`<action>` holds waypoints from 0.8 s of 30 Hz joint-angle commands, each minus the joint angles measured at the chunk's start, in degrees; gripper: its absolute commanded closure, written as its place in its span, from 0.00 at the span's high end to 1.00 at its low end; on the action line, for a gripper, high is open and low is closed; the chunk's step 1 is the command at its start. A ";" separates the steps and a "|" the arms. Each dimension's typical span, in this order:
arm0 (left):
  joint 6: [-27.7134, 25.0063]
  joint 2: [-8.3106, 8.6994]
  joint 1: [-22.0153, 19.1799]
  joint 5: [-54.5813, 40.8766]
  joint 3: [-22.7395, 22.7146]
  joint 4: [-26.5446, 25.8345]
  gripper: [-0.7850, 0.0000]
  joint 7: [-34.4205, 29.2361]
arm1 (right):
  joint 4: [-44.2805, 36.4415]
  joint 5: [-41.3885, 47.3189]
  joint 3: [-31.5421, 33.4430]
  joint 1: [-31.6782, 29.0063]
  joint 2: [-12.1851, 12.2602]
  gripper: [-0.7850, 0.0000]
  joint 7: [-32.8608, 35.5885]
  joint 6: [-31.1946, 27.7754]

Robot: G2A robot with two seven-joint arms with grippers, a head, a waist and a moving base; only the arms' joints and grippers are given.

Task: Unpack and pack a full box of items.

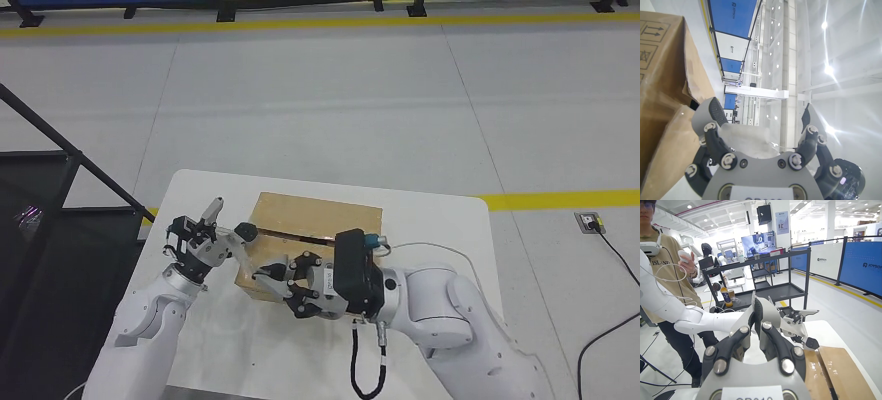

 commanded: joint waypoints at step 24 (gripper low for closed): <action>2.11 0.18 -0.42 3.17 0.07 1.81 0.59 0.90 | -2.21 -8.29 0.03 -2.52 -0.25 0.00 -4.03 5.10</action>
